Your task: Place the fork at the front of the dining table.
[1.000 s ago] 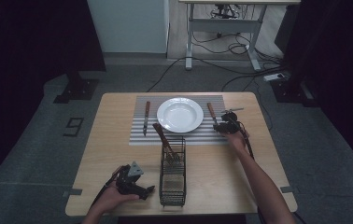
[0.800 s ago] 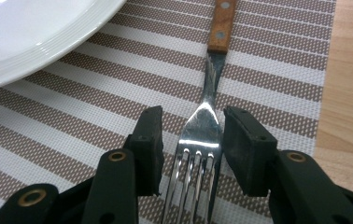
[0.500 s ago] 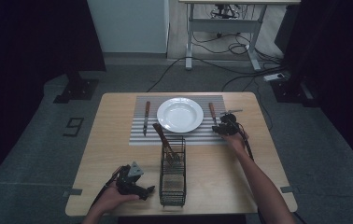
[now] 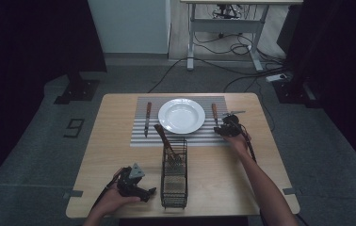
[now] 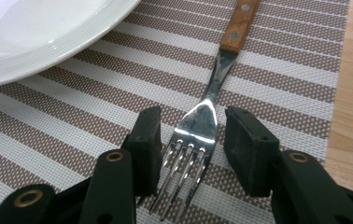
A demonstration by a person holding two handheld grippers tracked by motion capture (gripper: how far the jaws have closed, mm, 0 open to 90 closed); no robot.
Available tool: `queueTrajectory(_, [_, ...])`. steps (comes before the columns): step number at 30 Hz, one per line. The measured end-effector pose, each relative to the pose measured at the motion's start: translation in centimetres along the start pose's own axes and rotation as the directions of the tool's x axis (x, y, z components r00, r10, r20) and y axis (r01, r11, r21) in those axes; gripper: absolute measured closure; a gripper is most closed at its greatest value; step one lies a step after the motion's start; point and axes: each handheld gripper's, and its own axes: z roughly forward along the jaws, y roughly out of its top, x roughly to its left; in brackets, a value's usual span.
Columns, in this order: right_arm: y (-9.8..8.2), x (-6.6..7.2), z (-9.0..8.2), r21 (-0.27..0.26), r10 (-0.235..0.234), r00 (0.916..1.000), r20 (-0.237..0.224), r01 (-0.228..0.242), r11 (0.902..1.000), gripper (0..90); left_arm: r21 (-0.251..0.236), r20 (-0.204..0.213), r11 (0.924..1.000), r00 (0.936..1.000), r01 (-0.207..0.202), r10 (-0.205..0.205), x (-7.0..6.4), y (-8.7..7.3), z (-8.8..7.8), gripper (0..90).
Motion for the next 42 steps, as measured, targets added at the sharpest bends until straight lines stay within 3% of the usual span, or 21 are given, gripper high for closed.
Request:
queueTrajectory(10, [0.5,-0.2,-1.6,-0.077,0.033,0.9989,-0.031,-0.036,0.9964,44.4,0.000,0.000,1.0000,1.0000,0.000,0.000,0.0,0.0,0.0,0.0])
queueTrajectory(14, [0.7,0.0,-2.5,-0.097,0.044,0.9970,-0.064,-0.050,0.9941,42.9,0.000,0.000,1.0000,1.0000,0.000,0.000,0.0,0.0,0.0,0.0])
queueTrajectory(17, [0.8,0.1,-3.2,-0.115,0.044,0.9952,-0.087,-0.054,0.9918,41.9,0.000,0.001,1.0000,1.0000,0.000,0.000,0.0,0.0,0.0,0.0])
queueTrajectory(20, [0.6,0.5,-4.1,-0.150,0.031,0.9972,-0.067,-0.041,0.9878,41.7,0.000,0.001,1.0000,1.0000,0.000,0.000,0.0,0.0,0.0,0.0])
queueTrajectory(25, [0.3,1.5,-6.1,-0.173,0.010,0.9952,-0.097,-0.027,0.9845,38.3,0.000,0.001,1.0000,1.0000,-0.001,0.001,0.0,0.0,0.0,0.0])
queueTrajectory(34, [-2.1,3.0,-9.7,-0.225,-0.053,0.9919,-0.116,0.026,0.9740,38.9,0.000,0.003,1.0000,1.0000,-0.002,0.002,0.0,0.0,0.0,0.0])
queueTrajectory(42, [-5.5,4.7,-12.5,-0.224,-0.104,0.9792,-0.175,0.063,0.9726,38.6,0.000,0.004,1.0000,1.0000,-0.003,0.003,0.0,0.0,0.0,0.0])
